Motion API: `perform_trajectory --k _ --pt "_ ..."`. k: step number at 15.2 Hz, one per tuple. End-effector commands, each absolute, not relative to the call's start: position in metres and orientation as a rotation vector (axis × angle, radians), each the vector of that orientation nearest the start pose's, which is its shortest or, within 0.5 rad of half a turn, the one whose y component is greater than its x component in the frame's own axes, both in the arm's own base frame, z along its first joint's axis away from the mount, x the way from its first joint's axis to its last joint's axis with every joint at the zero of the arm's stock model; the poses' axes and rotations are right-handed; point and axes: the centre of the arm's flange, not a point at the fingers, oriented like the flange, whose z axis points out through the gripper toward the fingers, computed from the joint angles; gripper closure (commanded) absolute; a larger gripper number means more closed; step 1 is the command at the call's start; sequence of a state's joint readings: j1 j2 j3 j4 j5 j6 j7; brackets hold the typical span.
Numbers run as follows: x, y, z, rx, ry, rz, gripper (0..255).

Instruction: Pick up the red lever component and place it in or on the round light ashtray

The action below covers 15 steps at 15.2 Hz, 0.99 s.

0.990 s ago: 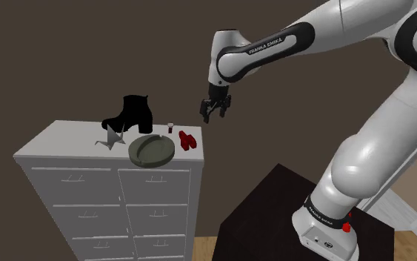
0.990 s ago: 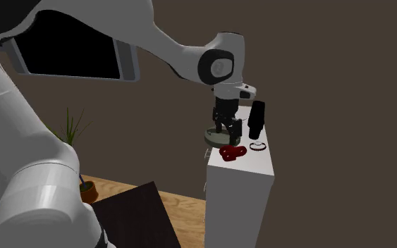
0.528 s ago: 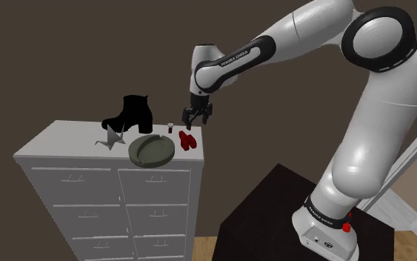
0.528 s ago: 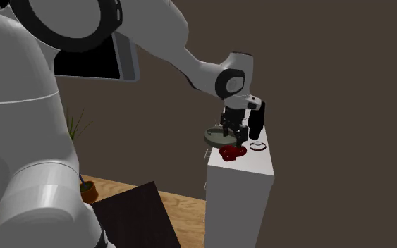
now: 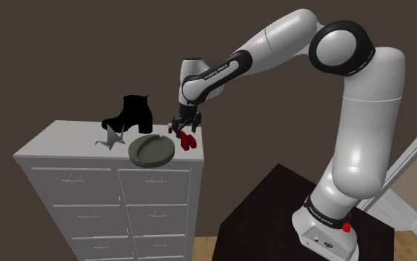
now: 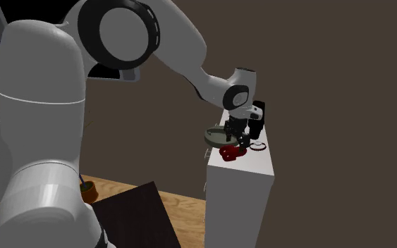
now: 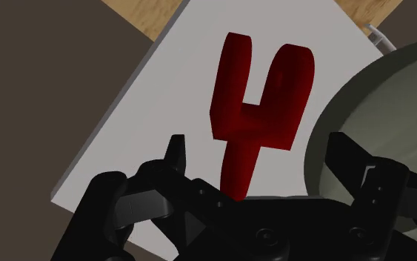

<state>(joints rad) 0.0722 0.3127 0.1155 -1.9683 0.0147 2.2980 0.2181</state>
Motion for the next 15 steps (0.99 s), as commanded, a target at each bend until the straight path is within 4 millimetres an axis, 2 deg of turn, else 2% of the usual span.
perform_trajectory --k 1,4,11,12,15 --pt "0.601 0.113 0.305 -3.091 0.070 -0.015 0" --pt "0.601 0.113 0.291 -3.091 0.070 -0.015 0" --pt "0.601 0.113 0.291 -3.091 0.070 -0.015 0" --pt "0.601 0.113 0.291 -3.091 0.070 -0.015 255" --pt "0.601 0.113 0.291 -3.091 0.070 -0.015 255"
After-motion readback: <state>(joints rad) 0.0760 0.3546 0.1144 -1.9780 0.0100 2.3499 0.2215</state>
